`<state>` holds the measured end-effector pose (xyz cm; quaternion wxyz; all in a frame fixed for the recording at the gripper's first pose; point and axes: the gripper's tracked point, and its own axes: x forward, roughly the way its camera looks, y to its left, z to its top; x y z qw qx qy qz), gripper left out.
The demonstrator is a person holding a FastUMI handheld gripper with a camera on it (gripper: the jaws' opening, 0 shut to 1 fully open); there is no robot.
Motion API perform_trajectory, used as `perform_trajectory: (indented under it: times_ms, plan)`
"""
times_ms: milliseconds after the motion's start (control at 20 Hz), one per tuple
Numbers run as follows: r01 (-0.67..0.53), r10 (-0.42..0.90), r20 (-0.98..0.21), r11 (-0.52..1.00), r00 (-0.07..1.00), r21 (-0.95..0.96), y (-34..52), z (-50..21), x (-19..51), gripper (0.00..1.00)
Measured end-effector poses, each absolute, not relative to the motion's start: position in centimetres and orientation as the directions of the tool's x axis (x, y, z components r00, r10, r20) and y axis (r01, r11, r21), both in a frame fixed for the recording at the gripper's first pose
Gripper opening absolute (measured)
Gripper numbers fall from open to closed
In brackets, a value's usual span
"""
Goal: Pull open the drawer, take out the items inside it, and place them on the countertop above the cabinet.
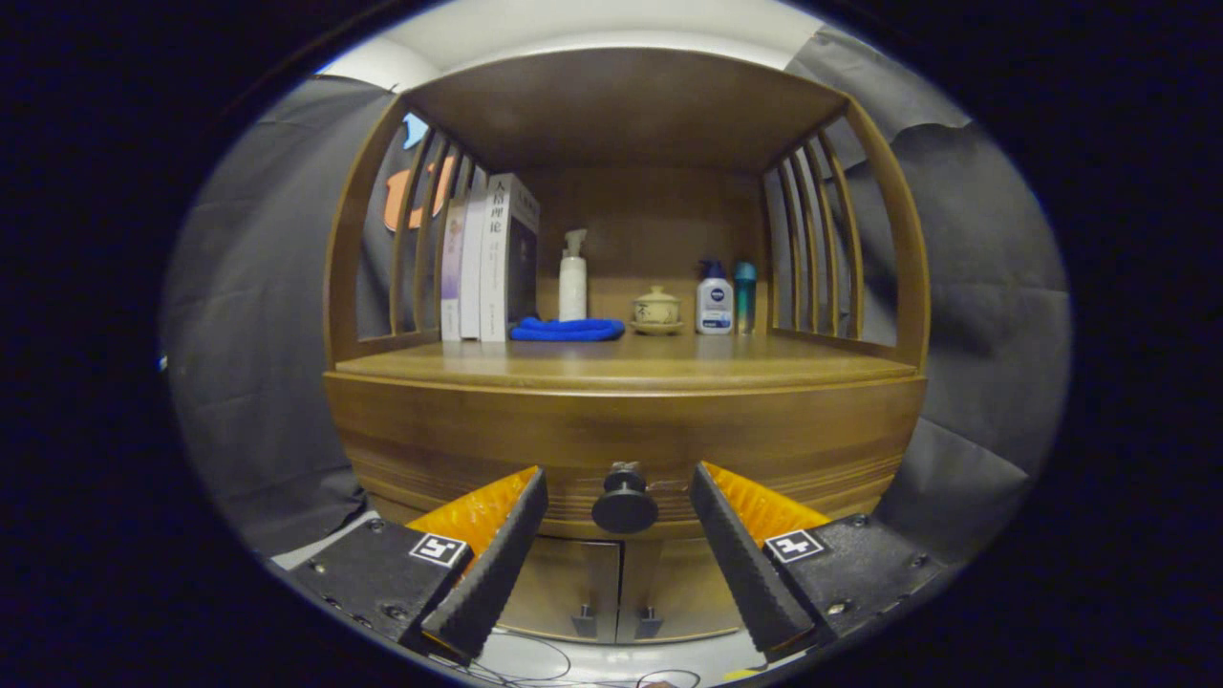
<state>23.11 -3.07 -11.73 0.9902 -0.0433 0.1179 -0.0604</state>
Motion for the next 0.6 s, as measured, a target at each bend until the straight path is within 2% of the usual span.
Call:
perform_trajectory:
  times_ms: [200, 350, 400, 600]
  plan:
    - [0.137, -0.162, -0.26, 0.984, 0.952, -0.112, -4.1, -13.6, 25.4, 0.88]
    - [0.163, -0.183, -0.238, 0.981, 0.954, -0.102, -4.3, -13.6, 26.1, 0.73]
    - [0.166, -0.187, -0.231, 0.98, 0.955, -0.109, -4.2, -13.7, 26.2, 0.72]
    - [0.186, -0.202, -0.211, 0.978, 0.957, -0.092, -4.2, -13.6, 26.1, 0.5]
